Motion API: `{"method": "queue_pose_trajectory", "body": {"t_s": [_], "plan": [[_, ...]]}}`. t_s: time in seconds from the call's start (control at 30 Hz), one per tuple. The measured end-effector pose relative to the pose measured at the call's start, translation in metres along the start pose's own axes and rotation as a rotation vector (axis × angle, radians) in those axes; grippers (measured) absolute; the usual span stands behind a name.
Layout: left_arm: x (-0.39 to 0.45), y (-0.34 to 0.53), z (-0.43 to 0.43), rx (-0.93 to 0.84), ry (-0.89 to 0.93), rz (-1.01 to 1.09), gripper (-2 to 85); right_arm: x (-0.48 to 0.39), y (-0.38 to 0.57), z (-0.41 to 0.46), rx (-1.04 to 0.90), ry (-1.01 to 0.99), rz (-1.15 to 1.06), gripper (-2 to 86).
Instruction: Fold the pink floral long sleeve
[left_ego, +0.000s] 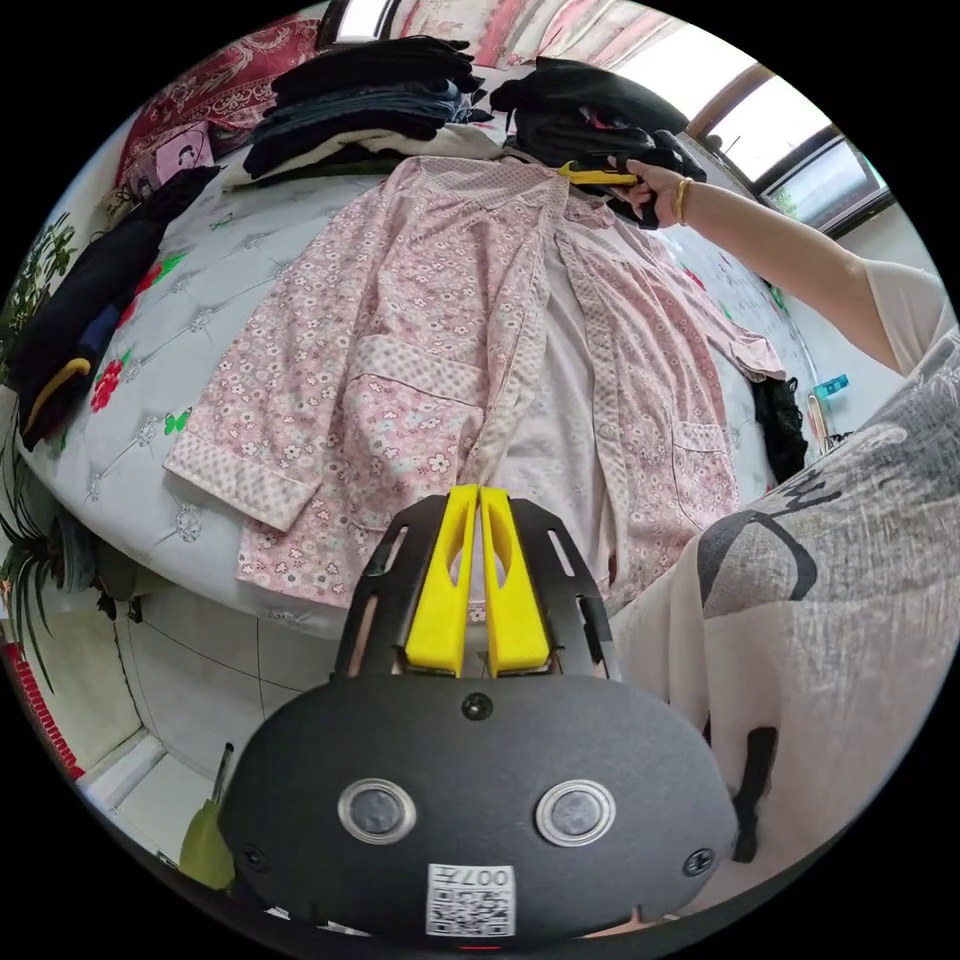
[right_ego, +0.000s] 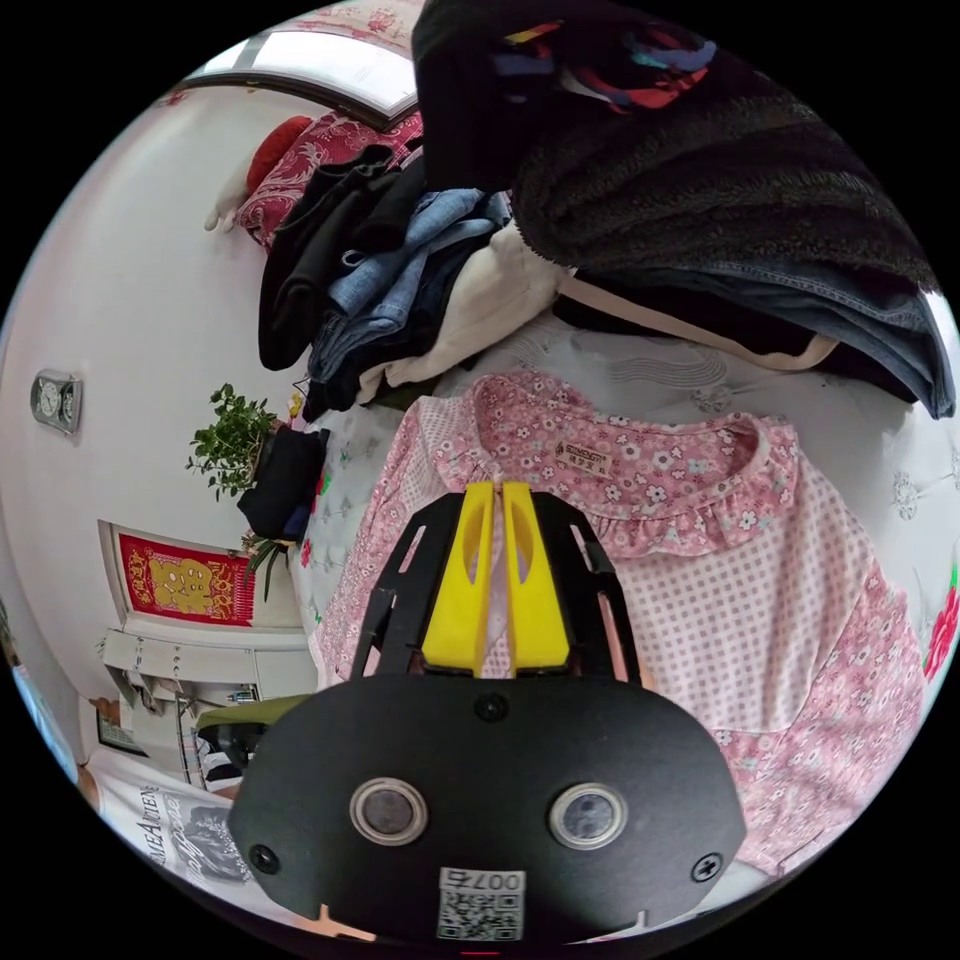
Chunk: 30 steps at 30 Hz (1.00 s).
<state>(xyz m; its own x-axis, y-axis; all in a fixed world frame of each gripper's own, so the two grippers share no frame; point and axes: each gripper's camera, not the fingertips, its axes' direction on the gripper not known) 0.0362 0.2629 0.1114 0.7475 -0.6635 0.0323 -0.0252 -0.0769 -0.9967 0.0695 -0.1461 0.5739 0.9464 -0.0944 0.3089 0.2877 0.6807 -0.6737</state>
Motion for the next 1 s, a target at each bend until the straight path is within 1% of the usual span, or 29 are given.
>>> {"method": "queue_pose_trajectory", "body": {"t_s": [0.07, 0.17, 0.23, 0.33, 0.4, 0.5, 0.57, 0.67, 0.77, 0.83, 0.93, 1.0], "plan": [[-0.001, -0.001, -0.009, 0.009, 0.019, 0.001, -0.8, -0.004, -0.001, -0.003, -0.003, 0.000, -0.005, -0.2], [0.003, -0.005, -0.029, 0.038, 0.098, 0.021, -0.9, -0.009, -0.001, -0.005, -0.002, -0.001, 0.001, -0.2], [0.014, -0.012, -0.047, 0.055, 0.166, 0.106, -1.0, -0.012, -0.001, -0.007, -0.002, -0.002, -0.002, -0.2], [0.030, -0.022, -0.054, 0.022, 0.237, 0.215, -1.0, -0.017, -0.002, -0.012, -0.007, 0.008, -0.012, -0.2], [0.046, -0.034, -0.045, -0.054, 0.273, 0.276, -0.9, -0.018, -0.003, -0.015, -0.008, 0.017, -0.018, -0.2], [0.064, -0.046, -0.016, -0.172, 0.217, 0.314, -0.9, -0.018, -0.002, -0.014, -0.025, 0.045, -0.012, -0.2], [0.073, -0.052, 0.002, -0.213, 0.215, 0.363, -0.7, -0.018, 0.001, -0.008, -0.049, 0.077, -0.013, -0.1], [0.079, -0.061, 0.036, -0.330, 0.252, 0.359, 0.1, -0.020, 0.006, 0.000, -0.069, 0.146, -0.018, 0.1], [0.084, -0.065, 0.055, -0.413, 0.289, 0.351, 4.4, -0.025, 0.012, 0.001, -0.043, 0.207, -0.026, 0.8], [0.083, -0.066, 0.046, -0.362, 0.295, 0.341, 5.0, -0.029, 0.018, -0.005, -0.016, 0.237, -0.015, 1.3], [0.071, -0.066, 0.034, -0.326, 0.288, 0.284, 5.1, -0.046, 0.038, -0.029, 0.048, 0.208, -0.030, 2.3], [0.045, -0.064, 0.014, -0.228, 0.229, 0.166, 4.8, -0.062, 0.064, -0.047, 0.081, 0.189, -0.068, 2.9]]}}
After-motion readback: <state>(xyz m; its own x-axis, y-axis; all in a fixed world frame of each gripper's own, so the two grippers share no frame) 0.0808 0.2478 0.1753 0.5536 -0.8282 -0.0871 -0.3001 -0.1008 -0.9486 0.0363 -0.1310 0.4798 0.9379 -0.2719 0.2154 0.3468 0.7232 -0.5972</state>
